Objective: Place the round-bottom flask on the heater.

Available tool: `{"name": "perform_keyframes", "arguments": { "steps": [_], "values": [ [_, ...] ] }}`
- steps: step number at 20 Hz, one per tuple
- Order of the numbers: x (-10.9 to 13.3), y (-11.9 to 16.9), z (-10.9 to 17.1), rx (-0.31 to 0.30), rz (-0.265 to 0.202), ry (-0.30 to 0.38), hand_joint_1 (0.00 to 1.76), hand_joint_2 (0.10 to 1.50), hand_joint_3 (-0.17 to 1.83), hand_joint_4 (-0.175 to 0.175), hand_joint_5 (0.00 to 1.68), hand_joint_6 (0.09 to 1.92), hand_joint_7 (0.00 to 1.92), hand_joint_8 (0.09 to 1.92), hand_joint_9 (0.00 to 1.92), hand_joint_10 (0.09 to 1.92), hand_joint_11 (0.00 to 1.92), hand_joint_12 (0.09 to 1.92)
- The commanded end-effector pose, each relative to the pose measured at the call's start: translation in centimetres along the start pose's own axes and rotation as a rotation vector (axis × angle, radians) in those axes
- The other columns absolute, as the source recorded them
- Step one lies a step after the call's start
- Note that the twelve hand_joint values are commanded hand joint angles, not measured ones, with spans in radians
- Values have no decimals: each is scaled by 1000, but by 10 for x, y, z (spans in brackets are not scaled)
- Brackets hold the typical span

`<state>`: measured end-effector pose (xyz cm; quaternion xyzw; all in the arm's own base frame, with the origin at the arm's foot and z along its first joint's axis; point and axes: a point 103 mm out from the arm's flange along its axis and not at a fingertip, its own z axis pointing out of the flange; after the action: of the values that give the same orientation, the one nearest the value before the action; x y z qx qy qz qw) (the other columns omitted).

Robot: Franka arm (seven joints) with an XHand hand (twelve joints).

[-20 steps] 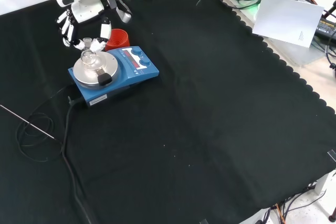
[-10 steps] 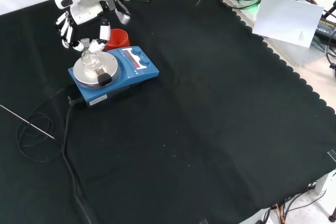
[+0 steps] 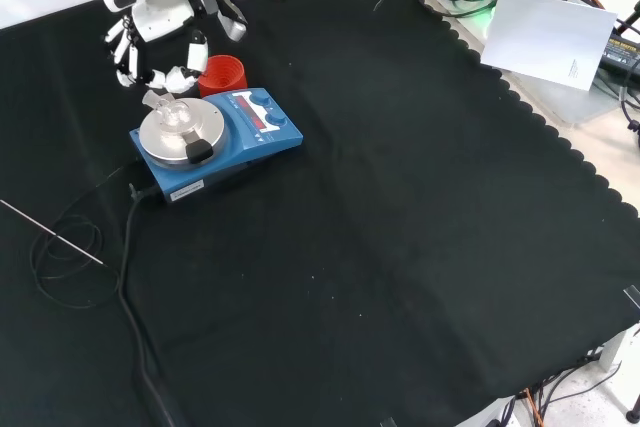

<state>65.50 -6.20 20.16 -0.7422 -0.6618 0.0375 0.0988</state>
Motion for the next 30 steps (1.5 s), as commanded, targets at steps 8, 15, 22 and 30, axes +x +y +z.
{"name": "perform_keyframes", "arguments": {
  "steps": [8,15,22,30],
  "values": [
    [0,-6,-9,-29,-4,5,1067,631,957,161,1049,1216,613,678,786,631,317,1331],
    [-1,-10,-10,-30,-3,36,1066,642,938,155,1045,1210,601,678,776,631,314,1333],
    [-13,-24,-18,-37,-4,75,930,835,510,-17,900,979,457,745,646,725,214,1370],
    [-19,-54,-30,-53,8,62,859,715,676,-113,802,867,397,745,595,737,162,1377]
  ]
}}
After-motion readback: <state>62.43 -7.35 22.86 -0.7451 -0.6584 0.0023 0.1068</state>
